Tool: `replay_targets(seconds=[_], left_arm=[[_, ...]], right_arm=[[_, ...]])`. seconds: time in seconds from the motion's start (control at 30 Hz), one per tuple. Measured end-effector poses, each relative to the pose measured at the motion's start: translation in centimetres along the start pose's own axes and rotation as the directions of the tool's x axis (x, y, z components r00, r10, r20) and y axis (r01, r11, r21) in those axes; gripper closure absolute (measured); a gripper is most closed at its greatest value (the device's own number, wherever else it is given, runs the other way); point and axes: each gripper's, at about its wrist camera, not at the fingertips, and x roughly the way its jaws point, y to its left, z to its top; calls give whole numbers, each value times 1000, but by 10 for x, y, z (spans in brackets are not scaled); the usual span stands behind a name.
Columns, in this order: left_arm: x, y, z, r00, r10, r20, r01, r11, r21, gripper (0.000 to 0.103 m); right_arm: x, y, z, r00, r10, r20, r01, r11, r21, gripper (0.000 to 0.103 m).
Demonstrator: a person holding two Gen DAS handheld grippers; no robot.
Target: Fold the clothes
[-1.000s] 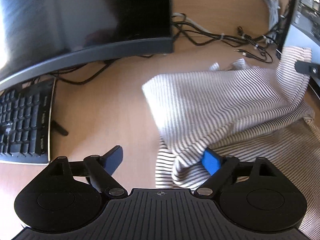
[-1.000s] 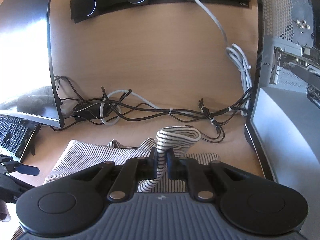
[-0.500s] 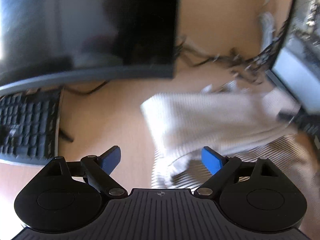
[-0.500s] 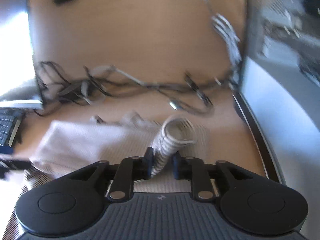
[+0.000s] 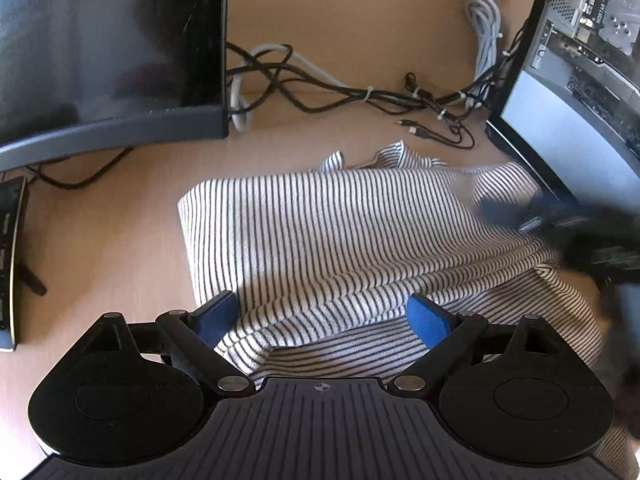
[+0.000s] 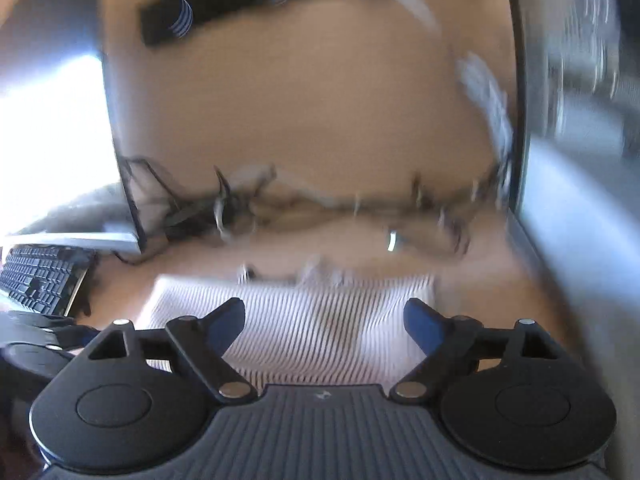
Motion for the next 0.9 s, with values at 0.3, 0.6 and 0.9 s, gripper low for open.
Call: replay_targets(seconds=[0.3, 0.6, 0.9], left_arm=[[-5, 14, -6, 1000, -17, -15, 17, 1000, -8, 7], [-33, 19, 15, 969, -141, 203, 153, 987, -45, 4], [24, 12, 25, 993, -100, 56, 105, 991, -79, 2]], right_arm=[[14, 15, -4, 1000, -6, -8, 6, 1000, -23, 0], [20, 23, -1, 997, -36, -65, 27, 991, -133, 0], [-8, 28, 35, 997, -70, 37, 77, 969, -233, 58]])
